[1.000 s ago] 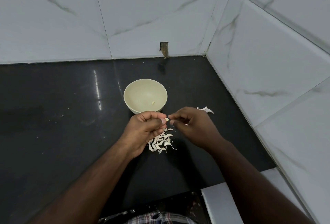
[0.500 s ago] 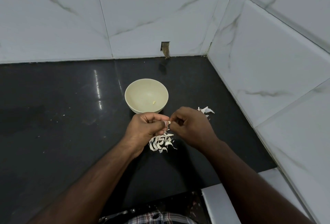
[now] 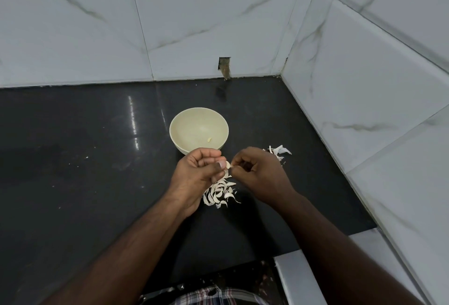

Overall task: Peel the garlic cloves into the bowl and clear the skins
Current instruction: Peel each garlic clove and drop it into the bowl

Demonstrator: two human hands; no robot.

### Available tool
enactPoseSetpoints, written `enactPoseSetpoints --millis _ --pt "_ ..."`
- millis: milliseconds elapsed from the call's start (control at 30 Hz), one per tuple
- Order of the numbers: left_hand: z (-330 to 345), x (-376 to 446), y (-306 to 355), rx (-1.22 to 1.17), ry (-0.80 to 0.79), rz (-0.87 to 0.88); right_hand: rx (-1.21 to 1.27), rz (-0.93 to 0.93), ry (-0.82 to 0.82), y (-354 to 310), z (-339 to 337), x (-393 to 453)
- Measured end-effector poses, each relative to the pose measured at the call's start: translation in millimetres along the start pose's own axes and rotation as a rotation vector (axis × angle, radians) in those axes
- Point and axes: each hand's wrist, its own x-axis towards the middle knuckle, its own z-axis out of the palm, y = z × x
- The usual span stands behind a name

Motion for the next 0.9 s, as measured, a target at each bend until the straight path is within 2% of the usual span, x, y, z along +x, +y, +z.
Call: enactPoseSetpoints --millis 400,567,767,900 --pt "0.6 0.0 -3.2 0.135 -0.050 0.032 0.011 0.025 -0.004 4.4 1.2 -2.1" --pt "-0.3 0.1 -3.4 0.129 -0.046 0.018 -0.002 0.063 0.078 8.5 -5.7 -0.8" --pt "0.6 2.4 -4.7 0.130 -0.025 0.025 0.082 0.078 -0.049 6.5 -7.7 -5.3" --pt "1.6 1.8 -5.6 0.113 -0.014 0.025 0.057 0.081 -0.051 4.2 -5.3 -6.2"
